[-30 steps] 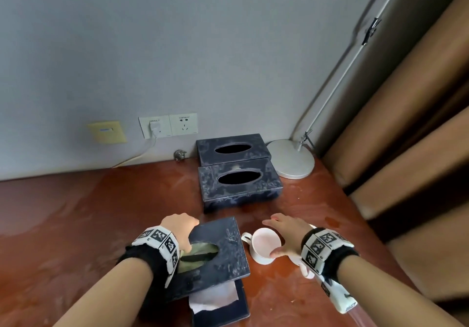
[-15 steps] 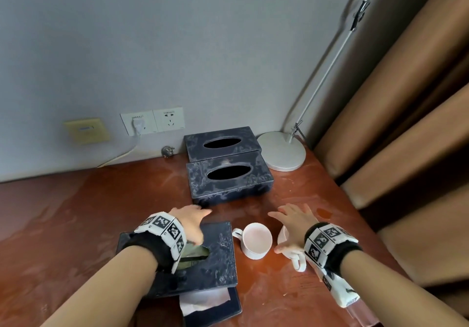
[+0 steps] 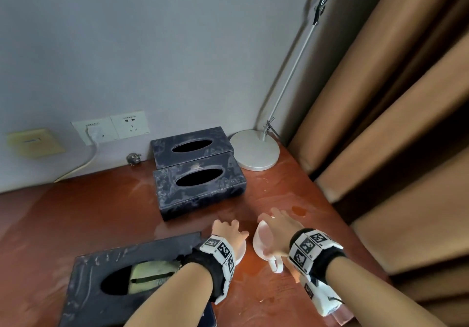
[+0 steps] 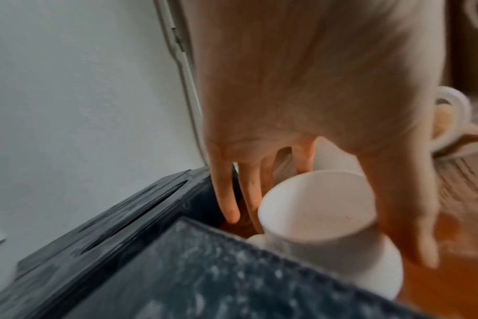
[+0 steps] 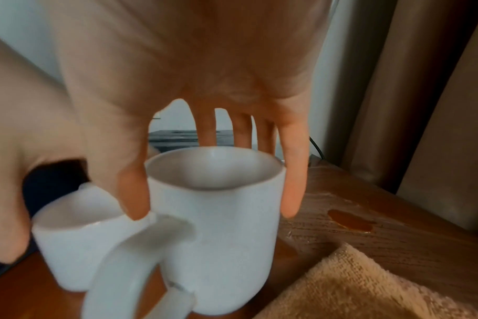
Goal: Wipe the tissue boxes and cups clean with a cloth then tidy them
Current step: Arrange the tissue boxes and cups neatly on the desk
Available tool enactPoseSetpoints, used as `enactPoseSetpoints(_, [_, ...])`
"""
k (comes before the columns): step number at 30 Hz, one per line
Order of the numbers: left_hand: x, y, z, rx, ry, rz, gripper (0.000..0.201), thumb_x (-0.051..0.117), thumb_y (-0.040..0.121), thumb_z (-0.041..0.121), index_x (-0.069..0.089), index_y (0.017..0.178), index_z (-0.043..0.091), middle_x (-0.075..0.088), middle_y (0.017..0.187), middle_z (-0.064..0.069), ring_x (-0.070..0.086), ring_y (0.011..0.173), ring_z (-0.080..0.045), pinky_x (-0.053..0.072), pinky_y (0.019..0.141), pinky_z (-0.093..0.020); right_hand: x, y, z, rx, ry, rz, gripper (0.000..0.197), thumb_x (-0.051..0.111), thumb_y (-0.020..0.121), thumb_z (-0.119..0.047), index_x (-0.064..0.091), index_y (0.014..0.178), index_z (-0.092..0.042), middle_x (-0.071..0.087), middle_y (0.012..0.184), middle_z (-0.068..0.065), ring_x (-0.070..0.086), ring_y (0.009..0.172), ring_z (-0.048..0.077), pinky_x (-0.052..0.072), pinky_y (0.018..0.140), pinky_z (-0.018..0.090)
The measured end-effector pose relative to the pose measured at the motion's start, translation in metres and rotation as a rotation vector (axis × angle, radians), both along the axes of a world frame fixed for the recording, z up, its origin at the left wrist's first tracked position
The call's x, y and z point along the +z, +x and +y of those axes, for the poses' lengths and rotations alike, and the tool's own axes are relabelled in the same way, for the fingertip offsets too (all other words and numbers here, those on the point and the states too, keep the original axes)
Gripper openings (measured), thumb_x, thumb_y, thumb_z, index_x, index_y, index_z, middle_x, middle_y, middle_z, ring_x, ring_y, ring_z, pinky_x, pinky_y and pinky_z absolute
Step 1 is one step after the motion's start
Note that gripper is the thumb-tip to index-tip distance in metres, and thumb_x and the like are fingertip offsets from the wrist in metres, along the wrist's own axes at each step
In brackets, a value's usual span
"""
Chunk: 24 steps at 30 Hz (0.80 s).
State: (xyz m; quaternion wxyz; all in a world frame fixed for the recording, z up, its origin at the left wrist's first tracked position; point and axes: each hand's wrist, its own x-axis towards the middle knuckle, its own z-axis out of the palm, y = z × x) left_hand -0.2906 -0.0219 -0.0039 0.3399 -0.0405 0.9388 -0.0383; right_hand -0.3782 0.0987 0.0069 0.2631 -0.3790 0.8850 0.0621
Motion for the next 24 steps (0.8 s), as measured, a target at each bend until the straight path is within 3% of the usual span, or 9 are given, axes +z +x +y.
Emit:
enactPoseSetpoints(4, [0.006,-0.017,0.005,-0.048,-0.020,-0.003,0.057,0.063,0.085,0.026,0.040,0.137,0.018,0.046,0.132,-0.011,0.050,0.119,-0.032,0.043,0.098,-0.041,0.011,-0.034,-0.001,0.004,-0.036,0.010,0.079,0.077,0.063,-0.033,0.034,0.128,-0.032,0.035,0.127,-0.001,0.035,0.119,0.022,0.045,0.093,0.039])
enactPoseSetpoints(7, [0.013,-0.041,0.002,0.021,0.047,0.096,0.071,0.070,0.075,0.044,0.042,0.133,0.016,0.055,0.126,-0.006,0.054,0.115,-0.028,0.045,0.094,-0.036,0.022,-0.069,-0.003,-0.003,-0.043,0.056,0.079,0.077,0.061,-0.031,0.034,0.128,-0.032,0.035,0.124,-0.001,0.035,0.116,0.022,0.047,0.092,0.040])
enactPoseSetpoints(9, [0.022,-0.063,0.002,0.127,0.104,0.204,0.077,0.066,0.072,0.053,0.040,0.133,0.015,0.057,0.123,-0.005,0.056,0.113,-0.027,0.044,0.092,-0.035,0.029,-0.094,-0.003,-0.008,-0.037,0.085,0.078,0.076,0.062,-0.030,0.034,0.128,-0.030,0.035,0.124,0.000,0.036,0.115,0.023,0.047,0.093,0.040])
enactPoseSetpoints(12, [0.034,-0.104,0.000,0.171,0.108,0.326,0.064,0.055,0.078,0.056,0.049,0.123,0.011,0.063,0.112,-0.006,0.059,0.106,-0.027,0.039,0.086,-0.034,0.036,-0.131,-0.003,-0.012,-0.004,0.110,0.078,0.075,0.065,-0.027,0.033,0.131,-0.028,0.033,0.128,0.002,0.034,0.119,0.024,0.045,0.096,0.038])
enactPoseSetpoints(15, [0.040,-0.143,-0.008,0.169,0.055,0.402,0.065,0.046,0.078,0.065,0.053,0.115,0.012,0.064,0.110,-0.006,0.055,0.109,-0.027,0.032,0.095,-0.039,0.035,-0.164,-0.003,-0.040,-0.014,0.103,0.075,0.075,0.066,-0.022,0.035,0.129,-0.030,0.032,0.129,0.000,0.032,0.121,0.023,0.046,0.094,0.039])
enactPoseSetpoints(19, [0.041,-0.194,-0.011,0.184,-0.021,0.323,0.056,0.033,0.089,0.060,0.056,0.119,0.019,0.058,0.118,-0.006,0.052,0.113,-0.030,0.026,0.101,-0.042,0.029,-0.207,-0.009,-0.077,-0.030,0.080,0.076,0.076,0.063,-0.017,0.038,0.127,-0.031,0.034,0.127,-0.001,0.032,0.120,0.020,0.048,0.092,0.040])
enactPoseSetpoints(24, [0.007,-0.237,-0.011,0.407,-0.025,0.220,0.054,0.028,0.087,0.059,0.069,0.095,0.024,0.062,0.096,0.000,0.059,0.087,-0.021,0.032,0.091,-0.041,0.009,-0.249,-0.027,-0.055,0.005,0.066,0.075,0.075,0.065,-0.017,0.038,0.129,-0.029,0.035,0.128,0.000,0.033,0.120,0.022,0.046,0.094,0.038])
